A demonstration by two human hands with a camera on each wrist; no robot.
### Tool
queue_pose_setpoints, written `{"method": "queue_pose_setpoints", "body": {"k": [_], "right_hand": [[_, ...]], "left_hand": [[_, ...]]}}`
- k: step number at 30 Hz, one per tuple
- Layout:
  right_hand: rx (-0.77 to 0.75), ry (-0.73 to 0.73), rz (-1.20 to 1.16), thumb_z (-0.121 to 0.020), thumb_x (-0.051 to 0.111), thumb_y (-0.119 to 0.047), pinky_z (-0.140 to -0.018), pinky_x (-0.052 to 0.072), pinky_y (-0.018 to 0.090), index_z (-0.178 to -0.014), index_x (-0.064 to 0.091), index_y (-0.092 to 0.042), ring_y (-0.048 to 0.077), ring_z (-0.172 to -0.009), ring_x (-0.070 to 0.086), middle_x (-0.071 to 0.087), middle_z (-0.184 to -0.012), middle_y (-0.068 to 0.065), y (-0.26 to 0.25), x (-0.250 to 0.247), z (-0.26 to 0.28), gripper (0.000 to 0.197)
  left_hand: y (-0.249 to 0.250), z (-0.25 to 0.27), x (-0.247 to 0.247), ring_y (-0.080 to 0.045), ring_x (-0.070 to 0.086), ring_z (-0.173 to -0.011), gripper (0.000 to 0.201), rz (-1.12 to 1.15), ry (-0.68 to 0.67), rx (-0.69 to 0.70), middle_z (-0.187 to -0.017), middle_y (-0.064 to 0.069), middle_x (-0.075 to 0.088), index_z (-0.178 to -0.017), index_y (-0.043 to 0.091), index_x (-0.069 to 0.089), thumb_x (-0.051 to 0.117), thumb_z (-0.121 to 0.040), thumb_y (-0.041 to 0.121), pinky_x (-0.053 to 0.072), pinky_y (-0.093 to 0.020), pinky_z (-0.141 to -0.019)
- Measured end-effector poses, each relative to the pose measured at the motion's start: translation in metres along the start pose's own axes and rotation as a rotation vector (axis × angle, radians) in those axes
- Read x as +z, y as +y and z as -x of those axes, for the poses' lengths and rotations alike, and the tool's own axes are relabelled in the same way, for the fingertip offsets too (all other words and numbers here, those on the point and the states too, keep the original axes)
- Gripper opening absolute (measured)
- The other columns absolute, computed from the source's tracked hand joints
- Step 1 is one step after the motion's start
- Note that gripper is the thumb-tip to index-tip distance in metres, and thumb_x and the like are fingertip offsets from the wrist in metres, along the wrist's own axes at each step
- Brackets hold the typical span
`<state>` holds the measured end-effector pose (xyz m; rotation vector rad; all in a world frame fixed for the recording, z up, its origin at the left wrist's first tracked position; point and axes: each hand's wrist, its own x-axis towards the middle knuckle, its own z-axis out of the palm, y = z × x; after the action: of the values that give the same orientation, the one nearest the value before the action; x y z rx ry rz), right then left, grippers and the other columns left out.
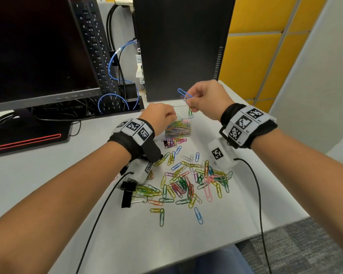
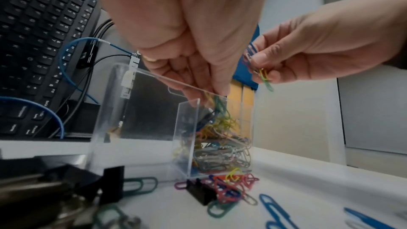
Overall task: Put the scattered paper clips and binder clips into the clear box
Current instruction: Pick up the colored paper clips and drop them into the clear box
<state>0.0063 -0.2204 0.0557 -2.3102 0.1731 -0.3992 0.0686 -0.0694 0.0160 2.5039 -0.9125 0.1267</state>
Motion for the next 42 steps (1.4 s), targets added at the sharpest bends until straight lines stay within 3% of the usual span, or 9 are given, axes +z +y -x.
{"method": "queue_pose_setpoints", "body": {"k": [5, 12, 19, 22, 26, 32, 36, 40, 42], "right_hand": [[-0.011, 0.037, 0.039, -0.088, 0.064, -0.012, -0.075, 0.056, 0.028, -0.094, 0.068, -0.012, 0.016, -0.074, 0.065, 0.067, -0.083, 0.005, 0.004, 0.018, -0.014, 0.008], [-0.113, -0.173, 0.487, -0.086, 0.066, -0.015, -0.097, 0.048, 0.031, -0.109, 0.07, -0.013, 0.022, -0.109, 0.06, 0.069, -0.11, 0.004, 0.005, 0.032, -0.023, 0.023], [-0.092, -0.297, 0.673, -0.093, 0.042, -0.015, -0.104, 0.038, 0.042, -0.113, 0.067, -0.021, 0.025, -0.116, 0.055, 0.063, -0.122, 0.001, -0.001, 0.038, -0.017, 0.032], [-0.052, -0.447, 0.767, -0.094, 0.033, -0.022, -0.099, 0.031, 0.047, -0.107, 0.063, -0.014, 0.027, -0.106, 0.052, 0.061, -0.114, 0.006, -0.005, 0.04, -0.012, 0.034], [-0.031, -0.488, 0.798, -0.094, 0.035, -0.022, -0.085, 0.034, 0.041, -0.088, 0.057, -0.011, 0.028, -0.092, 0.049, 0.056, -0.095, 0.008, -0.008, 0.04, -0.01, 0.025], [-0.137, -0.407, 0.645, -0.092, 0.048, -0.018, -0.096, 0.042, 0.039, -0.122, 0.059, -0.025, 0.022, -0.113, 0.053, 0.058, -0.124, 0.002, -0.002, 0.035, -0.006, 0.033], [-0.156, -0.447, 0.693, -0.093, 0.045, -0.013, -0.096, 0.04, 0.041, -0.125, 0.057, -0.027, 0.025, -0.118, 0.05, 0.056, -0.126, 0.003, -0.002, 0.036, -0.001, 0.038], [-0.13, -0.417, 0.725, -0.092, 0.046, -0.017, -0.086, 0.039, 0.034, -0.12, 0.063, -0.021, 0.023, -0.11, 0.052, 0.059, -0.121, 0.003, 0.0, 0.036, -0.004, 0.033], [-0.129, -0.395, 0.673, -0.089, 0.049, -0.015, -0.091, 0.042, 0.035, -0.12, 0.061, -0.023, 0.023, -0.111, 0.053, 0.059, -0.12, 0.001, 0.001, 0.035, -0.005, 0.034]], "left_hand": [[-0.009, 0.005, -0.002, -0.025, 0.056, -0.107, 0.023, -0.211, -0.025, -0.018, -0.113, -0.005, 0.062, -0.104, 0.019, 0.069, 0.06, -0.088, 0.032, 0.045, -0.042, -0.096], [-0.012, 0.011, -0.009, -0.021, 0.062, -0.098, 0.019, -0.128, -0.052, -0.024, -0.103, -0.005, 0.07, -0.104, 0.013, 0.07, 0.059, -0.089, 0.014, 0.05, -0.033, -0.09], [-0.016, 0.01, -0.01, -0.021, 0.063, -0.096, 0.019, -0.133, -0.058, -0.027, -0.101, -0.005, 0.07, -0.104, 0.015, 0.071, 0.058, -0.089, 0.014, 0.051, -0.033, -0.089], [-0.017, 0.009, -0.011, -0.021, 0.064, -0.095, 0.019, -0.129, -0.066, -0.03, -0.102, -0.005, 0.071, -0.104, 0.016, 0.071, 0.06, -0.088, 0.014, 0.052, -0.034, -0.09], [-0.017, 0.01, -0.012, -0.021, 0.064, -0.096, 0.02, -0.124, -0.063, -0.031, -0.103, -0.005, 0.071, -0.105, 0.015, 0.071, 0.059, -0.089, 0.015, 0.052, -0.034, -0.091], [-0.016, 0.01, -0.011, -0.022, 0.062, -0.101, 0.023, -0.127, -0.052, -0.035, -0.109, -0.005, 0.069, -0.109, 0.015, 0.07, 0.056, -0.092, 0.016, 0.049, -0.032, -0.092], [-0.017, 0.011, -0.011, -0.022, 0.062, -0.098, 0.019, -0.116, -0.032, -0.047, -0.104, -0.006, 0.069, -0.105, 0.014, 0.069, 0.057, -0.09, 0.013, 0.05, -0.031, -0.09], [-0.016, 0.012, -0.011, -0.021, 0.062, -0.097, 0.019, -0.113, -0.037, -0.055, -0.104, -0.005, 0.069, -0.105, 0.013, 0.069, 0.056, -0.091, 0.013, 0.049, -0.03, -0.088], [-0.016, 0.011, -0.011, -0.022, 0.062, -0.098, 0.02, -0.116, -0.04, -0.056, -0.104, -0.006, 0.069, -0.106, 0.013, 0.069, 0.056, -0.091, 0.013, 0.049, -0.03, -0.088]]}}
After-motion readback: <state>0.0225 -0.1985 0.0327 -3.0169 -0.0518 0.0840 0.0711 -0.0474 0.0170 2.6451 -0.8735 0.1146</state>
